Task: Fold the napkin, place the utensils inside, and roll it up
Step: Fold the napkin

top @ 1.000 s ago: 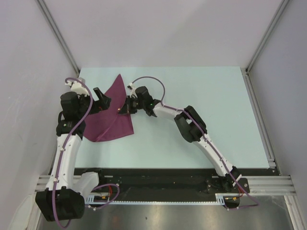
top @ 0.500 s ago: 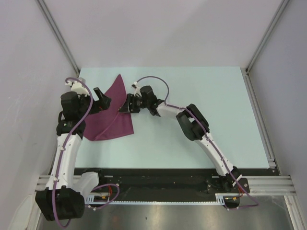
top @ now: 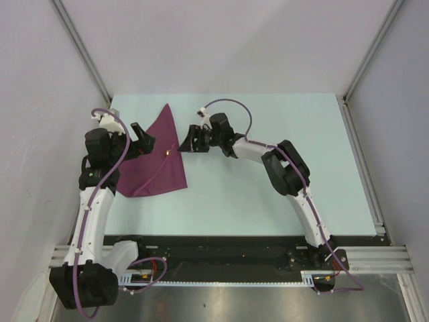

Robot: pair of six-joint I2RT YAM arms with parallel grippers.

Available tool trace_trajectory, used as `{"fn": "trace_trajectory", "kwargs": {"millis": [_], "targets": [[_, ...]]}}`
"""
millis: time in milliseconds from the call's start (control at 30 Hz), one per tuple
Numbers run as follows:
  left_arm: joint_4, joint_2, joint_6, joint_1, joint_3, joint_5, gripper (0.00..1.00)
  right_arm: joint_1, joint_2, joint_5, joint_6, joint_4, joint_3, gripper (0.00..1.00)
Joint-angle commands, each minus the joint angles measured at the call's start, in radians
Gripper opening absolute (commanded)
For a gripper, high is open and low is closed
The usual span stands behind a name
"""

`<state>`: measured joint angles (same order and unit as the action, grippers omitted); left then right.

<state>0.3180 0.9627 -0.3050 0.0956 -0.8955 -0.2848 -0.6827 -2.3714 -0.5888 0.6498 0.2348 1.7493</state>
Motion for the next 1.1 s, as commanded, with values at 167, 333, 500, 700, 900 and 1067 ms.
{"fn": "trace_trajectory", "kwargs": {"millis": [167,333,500,700,900,1067], "targets": [[-0.013,-0.002,0.01,-0.007,0.0,-0.016,1.0,-0.009,-0.078,-0.012,-0.01,-0.061,0.061,0.68],[-0.011,-0.002,0.009,-0.005,0.0,-0.019,1.0,-0.024,-0.127,-0.013,-0.013,-0.098,0.113,0.67],[-0.011,-0.002,0.009,-0.007,0.0,-0.02,1.0,-0.044,-0.161,-0.006,-0.012,-0.127,0.15,0.65],[-0.013,-0.004,0.007,-0.007,0.0,-0.024,1.0,-0.055,-0.187,0.052,-0.016,-0.179,0.174,0.57],[-0.013,-0.004,0.006,-0.007,0.0,-0.025,1.0,-0.055,-0.186,0.141,-0.015,-0.262,0.176,0.37],[-0.014,-0.005,0.004,-0.005,0.001,-0.03,1.0,-0.061,-0.186,0.165,-0.012,-0.276,0.165,0.18]]}}
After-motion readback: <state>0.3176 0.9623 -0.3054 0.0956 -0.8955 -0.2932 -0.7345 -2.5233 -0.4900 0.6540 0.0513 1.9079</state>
